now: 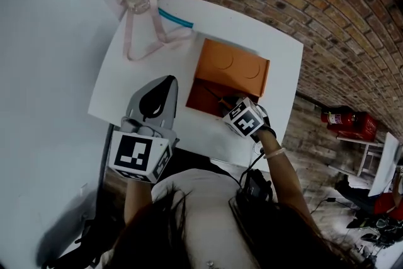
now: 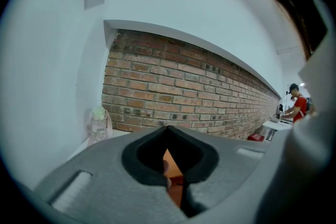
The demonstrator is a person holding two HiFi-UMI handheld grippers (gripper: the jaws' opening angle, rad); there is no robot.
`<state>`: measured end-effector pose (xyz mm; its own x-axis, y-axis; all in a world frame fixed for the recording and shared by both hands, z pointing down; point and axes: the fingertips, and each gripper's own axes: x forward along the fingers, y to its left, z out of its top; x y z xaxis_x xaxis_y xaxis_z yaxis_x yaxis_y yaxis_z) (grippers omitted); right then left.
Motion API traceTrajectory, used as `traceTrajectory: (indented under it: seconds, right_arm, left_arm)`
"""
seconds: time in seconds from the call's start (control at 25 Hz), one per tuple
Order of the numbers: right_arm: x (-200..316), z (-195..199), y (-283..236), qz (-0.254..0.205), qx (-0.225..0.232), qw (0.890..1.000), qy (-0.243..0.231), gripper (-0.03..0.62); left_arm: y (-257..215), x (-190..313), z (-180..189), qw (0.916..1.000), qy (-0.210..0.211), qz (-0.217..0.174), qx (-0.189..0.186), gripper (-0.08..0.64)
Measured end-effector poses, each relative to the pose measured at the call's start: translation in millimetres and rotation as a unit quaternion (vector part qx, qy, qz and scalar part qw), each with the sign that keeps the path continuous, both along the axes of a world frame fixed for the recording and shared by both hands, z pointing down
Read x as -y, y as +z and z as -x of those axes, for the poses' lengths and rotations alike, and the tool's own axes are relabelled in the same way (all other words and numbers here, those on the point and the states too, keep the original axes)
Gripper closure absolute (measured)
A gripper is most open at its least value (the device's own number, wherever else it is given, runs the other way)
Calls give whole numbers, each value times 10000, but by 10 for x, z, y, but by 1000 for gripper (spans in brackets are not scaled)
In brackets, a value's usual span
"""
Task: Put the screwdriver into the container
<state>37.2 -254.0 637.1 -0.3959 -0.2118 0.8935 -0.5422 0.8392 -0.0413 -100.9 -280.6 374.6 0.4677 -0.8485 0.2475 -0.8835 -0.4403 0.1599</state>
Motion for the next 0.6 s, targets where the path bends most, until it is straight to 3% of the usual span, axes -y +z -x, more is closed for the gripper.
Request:
traceTrajectory:
  seconds: [0.6]
  right_arm:
    - [17,72,127,201,-321,9993,-55,511]
  left_arm:
    - [55,48,192,9999,-116,63,-9,560]
